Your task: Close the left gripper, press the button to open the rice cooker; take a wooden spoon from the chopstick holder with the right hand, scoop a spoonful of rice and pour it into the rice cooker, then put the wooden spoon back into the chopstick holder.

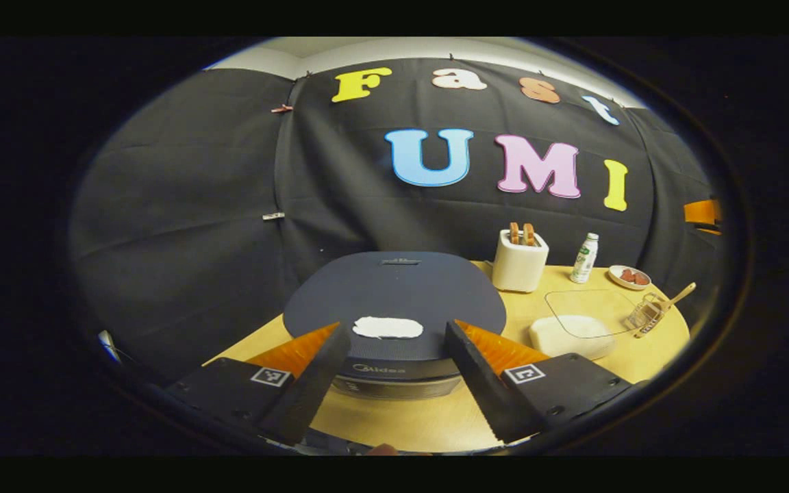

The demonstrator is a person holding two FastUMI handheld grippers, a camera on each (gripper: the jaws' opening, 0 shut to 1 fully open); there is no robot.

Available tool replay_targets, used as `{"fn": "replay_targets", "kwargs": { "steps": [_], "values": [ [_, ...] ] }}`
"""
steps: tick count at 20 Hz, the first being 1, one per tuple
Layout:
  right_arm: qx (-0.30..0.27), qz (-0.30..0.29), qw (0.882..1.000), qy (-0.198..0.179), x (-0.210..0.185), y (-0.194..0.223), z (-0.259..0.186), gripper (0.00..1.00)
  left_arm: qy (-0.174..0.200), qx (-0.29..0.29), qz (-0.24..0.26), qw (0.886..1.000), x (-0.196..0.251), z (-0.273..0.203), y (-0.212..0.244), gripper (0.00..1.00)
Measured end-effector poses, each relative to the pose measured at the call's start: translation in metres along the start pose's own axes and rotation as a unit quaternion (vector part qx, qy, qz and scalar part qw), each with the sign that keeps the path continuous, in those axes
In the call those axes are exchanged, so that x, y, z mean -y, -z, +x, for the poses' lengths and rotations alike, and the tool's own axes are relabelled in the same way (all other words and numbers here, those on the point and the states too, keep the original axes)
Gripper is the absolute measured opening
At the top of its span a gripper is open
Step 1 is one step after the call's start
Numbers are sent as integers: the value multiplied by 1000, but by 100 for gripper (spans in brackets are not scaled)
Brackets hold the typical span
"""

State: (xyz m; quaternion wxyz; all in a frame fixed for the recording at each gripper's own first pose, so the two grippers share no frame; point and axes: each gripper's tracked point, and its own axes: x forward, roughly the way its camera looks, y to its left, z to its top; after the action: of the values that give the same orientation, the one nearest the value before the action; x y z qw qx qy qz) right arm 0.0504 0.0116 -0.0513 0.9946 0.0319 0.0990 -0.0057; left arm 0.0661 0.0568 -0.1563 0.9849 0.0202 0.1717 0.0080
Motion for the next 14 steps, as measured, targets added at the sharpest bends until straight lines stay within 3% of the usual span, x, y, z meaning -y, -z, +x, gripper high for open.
{"fn": "replay_targets", "kwargs": {
  "steps": [11,12,14],
  "values": [
    [5,0,1000,11,10,-6,-2,59,-5,10,8,1000,-3,5,-19,99],
    [5,1,1000,14,12,-7,-2,59,-5,14,9,1000,-1,7,-26,94],
    [3,3,1000,21,16,-7,-3,59,-3,26,17,1000,2,10,-40,93]
  ]
}}
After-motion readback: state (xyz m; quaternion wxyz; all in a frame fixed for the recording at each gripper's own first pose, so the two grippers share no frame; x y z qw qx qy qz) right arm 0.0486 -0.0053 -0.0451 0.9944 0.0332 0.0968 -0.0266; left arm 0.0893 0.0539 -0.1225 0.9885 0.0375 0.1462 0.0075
